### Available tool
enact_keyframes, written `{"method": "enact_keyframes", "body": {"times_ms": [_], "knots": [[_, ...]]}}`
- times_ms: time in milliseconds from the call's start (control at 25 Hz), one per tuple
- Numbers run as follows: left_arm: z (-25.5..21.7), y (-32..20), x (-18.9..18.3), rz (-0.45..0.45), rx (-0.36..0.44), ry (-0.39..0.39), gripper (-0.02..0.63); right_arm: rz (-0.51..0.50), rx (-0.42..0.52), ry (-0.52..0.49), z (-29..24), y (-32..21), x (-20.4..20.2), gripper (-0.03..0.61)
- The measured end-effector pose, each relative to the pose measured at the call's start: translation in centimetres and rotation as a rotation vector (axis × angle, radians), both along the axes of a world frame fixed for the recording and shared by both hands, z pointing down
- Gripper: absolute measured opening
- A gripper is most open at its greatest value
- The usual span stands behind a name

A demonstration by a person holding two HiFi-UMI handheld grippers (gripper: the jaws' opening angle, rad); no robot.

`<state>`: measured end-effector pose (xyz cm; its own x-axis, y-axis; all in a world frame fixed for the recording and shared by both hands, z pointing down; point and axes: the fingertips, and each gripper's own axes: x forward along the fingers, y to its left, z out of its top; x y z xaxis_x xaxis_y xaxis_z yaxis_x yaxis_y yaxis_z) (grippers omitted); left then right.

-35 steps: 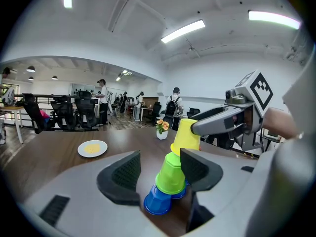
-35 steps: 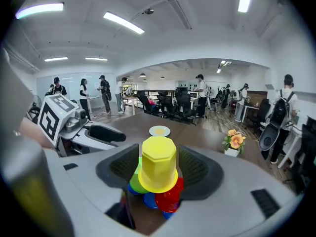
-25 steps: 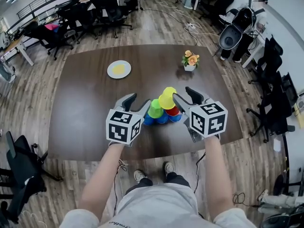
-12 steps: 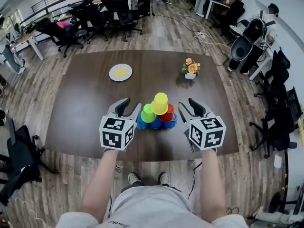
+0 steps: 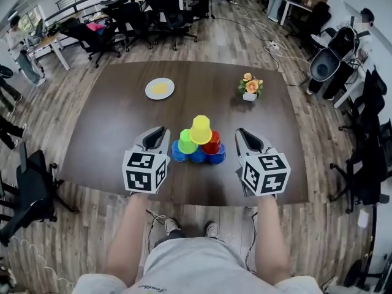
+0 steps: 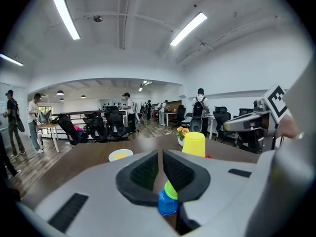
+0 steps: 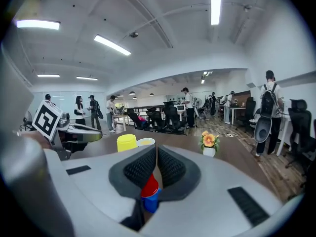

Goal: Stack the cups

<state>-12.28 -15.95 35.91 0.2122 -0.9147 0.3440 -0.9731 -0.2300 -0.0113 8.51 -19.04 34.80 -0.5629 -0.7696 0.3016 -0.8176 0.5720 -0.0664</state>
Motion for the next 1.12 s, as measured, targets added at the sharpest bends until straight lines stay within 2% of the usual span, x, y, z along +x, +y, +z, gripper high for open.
{"method": "enact_keyframes", "body": {"times_ms": [160,760,1120], "knots": [[-0.3,0.2,-0.2,-0.022,0.005,-0.015,-0.005,0.002,0.018,0.003,0.2,0.2,0.4,0.004],[-0.4,0.4,1.6,0.011,-0.004,-0.015,-0.005,0.008,0.042,0.001,-0.3,0.2,0.9,0.003],[0.1,0.2,1.2,0.017,-0.011,-0.013,-0.005,0.005,0.043,-0.005,-0.2,0.0,0.3,0.003]]}}
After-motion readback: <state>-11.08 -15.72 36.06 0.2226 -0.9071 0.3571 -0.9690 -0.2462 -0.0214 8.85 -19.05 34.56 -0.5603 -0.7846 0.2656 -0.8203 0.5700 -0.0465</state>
